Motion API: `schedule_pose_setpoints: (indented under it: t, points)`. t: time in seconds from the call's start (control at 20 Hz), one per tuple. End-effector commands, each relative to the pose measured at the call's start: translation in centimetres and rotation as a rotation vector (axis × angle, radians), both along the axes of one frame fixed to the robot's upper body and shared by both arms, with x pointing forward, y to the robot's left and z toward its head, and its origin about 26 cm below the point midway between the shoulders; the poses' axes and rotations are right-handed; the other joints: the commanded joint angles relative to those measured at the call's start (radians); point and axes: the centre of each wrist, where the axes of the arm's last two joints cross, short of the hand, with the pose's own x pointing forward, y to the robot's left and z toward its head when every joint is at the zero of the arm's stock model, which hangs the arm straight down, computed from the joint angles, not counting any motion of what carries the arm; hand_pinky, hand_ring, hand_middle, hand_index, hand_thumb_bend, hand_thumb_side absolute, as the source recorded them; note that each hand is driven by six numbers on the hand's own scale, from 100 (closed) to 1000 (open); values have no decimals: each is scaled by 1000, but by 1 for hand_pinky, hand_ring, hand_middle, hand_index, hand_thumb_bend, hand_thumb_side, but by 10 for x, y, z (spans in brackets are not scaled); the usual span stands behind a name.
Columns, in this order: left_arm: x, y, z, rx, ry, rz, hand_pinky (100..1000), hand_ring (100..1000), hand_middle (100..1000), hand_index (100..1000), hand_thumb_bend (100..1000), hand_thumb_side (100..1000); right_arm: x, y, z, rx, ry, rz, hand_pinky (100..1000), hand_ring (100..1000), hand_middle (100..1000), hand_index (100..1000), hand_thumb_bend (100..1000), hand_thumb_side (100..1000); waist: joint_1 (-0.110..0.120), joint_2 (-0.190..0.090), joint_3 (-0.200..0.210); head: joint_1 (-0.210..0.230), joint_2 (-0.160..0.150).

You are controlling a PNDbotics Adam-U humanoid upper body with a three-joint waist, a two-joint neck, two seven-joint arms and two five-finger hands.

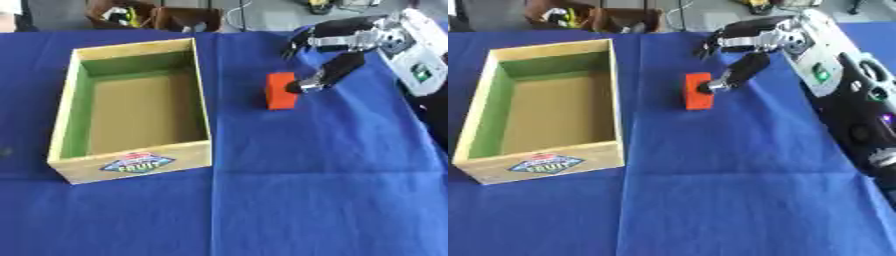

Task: Pick up objects on the table and place them in the box.

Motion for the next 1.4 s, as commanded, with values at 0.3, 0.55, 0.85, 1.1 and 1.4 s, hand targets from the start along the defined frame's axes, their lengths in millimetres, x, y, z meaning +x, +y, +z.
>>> schedule_pose_setpoints:
  t: [0.3, 0.55, 0.85, 1.1, 1.4]
  points:
    - [-1, -2, 8, 8, -32, -21, 631, 864, 810, 748, 100, 1000, 2, -1, 0, -174, 47, 48, 843, 884, 831, 989, 403, 782, 2, -14, 3, -5, -9]
    - [-1, -3, 8, 8, -32, -26, 630, 865, 810, 748, 100, 1000, 5, 2, -6, -168, 46, 38, 834, 875, 813, 964, 398, 771, 3, -10, 3, -7, -10]
    - [-1, -3, 8, 8, -31, -27, 631, 866, 811, 748, 100, 1000, 8, 2, -11, -176, 43, 29, 820, 861, 772, 923, 386, 732, 3, -9, 5, -9, -11]
    - [-1, -3, 8, 8, -31, -30, 631, 867, 812, 748, 100, 1000, 9, 2, -13, -153, 18, 18, 789, 831, 691, 842, 330, 685, 2, -7, 5, -9, -11]
    - [-1, -3, 8, 8, -29, -31, 631, 868, 812, 748, 100, 1000, 11, 4, -14, -126, -18, 8, 755, 794, 586, 756, 291, 598, 1, -7, 4, -11, -11]
